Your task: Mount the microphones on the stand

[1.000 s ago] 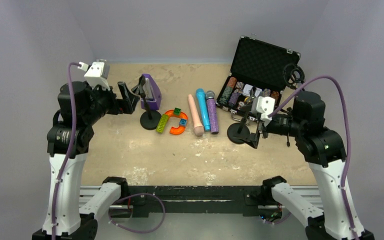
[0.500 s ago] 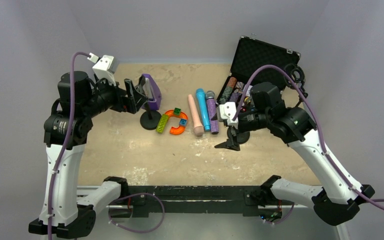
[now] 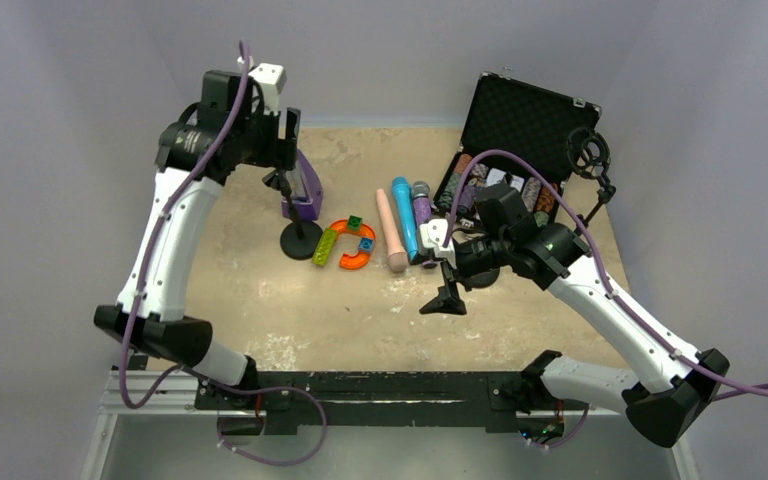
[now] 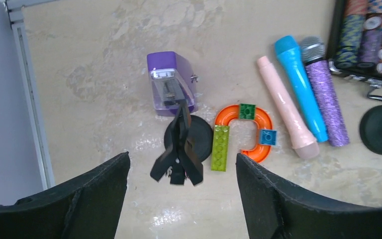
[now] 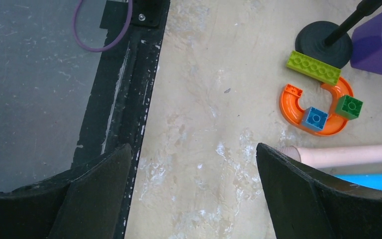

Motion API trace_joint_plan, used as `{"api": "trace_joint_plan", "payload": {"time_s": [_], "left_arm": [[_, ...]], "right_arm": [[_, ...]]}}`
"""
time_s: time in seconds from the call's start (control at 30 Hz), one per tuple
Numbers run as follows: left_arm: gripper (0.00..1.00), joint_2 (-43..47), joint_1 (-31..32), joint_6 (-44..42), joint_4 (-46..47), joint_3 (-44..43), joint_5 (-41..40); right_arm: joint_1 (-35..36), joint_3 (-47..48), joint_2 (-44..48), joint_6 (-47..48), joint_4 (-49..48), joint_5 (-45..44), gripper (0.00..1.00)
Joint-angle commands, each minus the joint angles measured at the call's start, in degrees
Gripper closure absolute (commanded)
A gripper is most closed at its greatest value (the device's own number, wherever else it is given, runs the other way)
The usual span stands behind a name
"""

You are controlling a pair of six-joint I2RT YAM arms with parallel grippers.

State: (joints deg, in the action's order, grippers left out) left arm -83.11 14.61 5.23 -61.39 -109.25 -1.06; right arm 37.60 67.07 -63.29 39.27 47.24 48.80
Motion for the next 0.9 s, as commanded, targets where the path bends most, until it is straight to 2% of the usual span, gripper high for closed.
{"api": "trace_joint_plan", "payload": {"time_s": [0.0,0.17,0.37,0.53,0.6,0.73,0.87], "left_arm": [[0.23,-6.9,0.4,-2.7,-3.3,-6.1,-7.6],[0.37,-12.3,0.4,-2.5,-4.8,-9.3,-5.8],[0.51,-14.2,0.4,-2.4,-6.0,-8.5,-3.8],[0.68,-13.4,0.4,-2.6,-5.6,-5.5,-2.9],[0.79,-12.9,0.4,-2.8,-5.7,-5.2,-2.7],[0.91,-9.9,0.4,-3.9,-5.5,-4.6,-3.2],[0.99,-4.6,0.3,-5.0,-4.5,-2.4,-4.0]], "right_arm": [[0.4,-1.6,1.1,-1.6,-4.6,2.8,0.01],[0.4,-3.2,1.1,-1.7,-5.6,2.5,0.01],[0.3,-3.5,1.0,-1.7,-5.9,2.3,0.01],[0.4,-3.4,1.1,-1.6,-5.7,2.4,0.01],[0.4,-3.4,1.1,-1.5,-5.5,2.4,0.01],[0.4,-3.3,1.4,-1.5,-5.1,2.4,0.01],[0.4,-3.3,2.0,-1.2,-4.8,2.4,0.01]]}}
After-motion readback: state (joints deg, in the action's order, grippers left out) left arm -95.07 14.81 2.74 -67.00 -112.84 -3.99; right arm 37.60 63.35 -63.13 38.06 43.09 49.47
